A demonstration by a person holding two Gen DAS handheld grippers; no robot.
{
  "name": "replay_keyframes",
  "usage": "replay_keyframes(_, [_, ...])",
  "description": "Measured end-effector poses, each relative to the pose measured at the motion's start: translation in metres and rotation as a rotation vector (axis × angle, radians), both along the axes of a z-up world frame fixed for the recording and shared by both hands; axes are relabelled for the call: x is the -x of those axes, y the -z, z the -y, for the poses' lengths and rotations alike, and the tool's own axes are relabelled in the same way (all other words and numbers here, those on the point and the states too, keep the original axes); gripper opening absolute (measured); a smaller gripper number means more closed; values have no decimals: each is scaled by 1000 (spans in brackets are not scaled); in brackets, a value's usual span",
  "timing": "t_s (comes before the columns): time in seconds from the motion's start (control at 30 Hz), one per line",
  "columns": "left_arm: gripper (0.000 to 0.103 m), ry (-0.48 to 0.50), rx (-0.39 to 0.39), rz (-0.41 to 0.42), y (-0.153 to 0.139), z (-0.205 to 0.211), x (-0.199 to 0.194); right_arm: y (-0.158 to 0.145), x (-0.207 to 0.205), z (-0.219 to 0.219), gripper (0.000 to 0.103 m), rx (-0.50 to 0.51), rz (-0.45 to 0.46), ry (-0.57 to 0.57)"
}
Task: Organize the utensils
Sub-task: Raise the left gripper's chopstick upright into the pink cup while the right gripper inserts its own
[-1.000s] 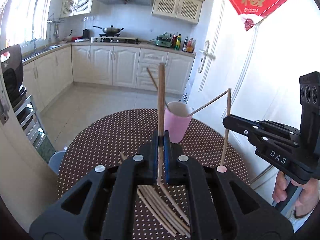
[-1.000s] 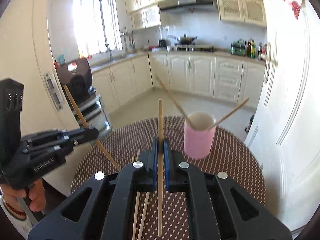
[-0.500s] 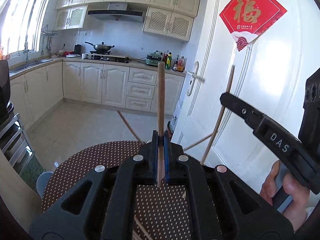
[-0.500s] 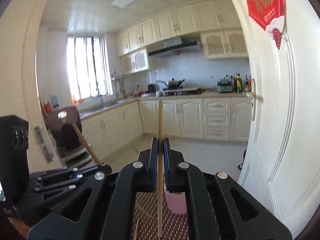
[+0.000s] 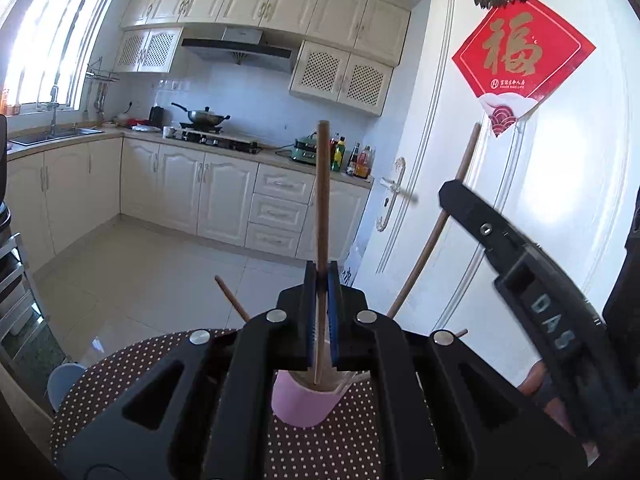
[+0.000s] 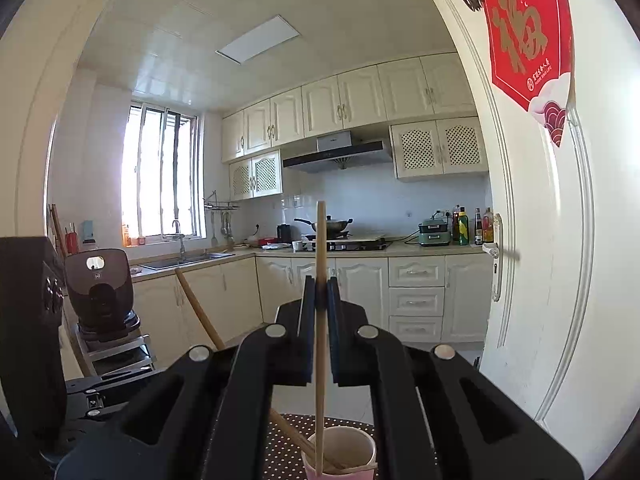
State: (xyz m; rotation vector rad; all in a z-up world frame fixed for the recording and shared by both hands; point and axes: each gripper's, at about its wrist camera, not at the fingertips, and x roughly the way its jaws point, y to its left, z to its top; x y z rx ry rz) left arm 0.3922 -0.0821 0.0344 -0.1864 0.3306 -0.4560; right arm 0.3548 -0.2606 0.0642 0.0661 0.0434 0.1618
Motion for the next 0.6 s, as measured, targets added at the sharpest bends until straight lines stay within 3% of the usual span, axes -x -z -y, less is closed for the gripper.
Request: replay_keyframes(0.6, [5, 38, -141, -30, 42, 21, -11, 31, -18, -1, 4, 13, -53, 9])
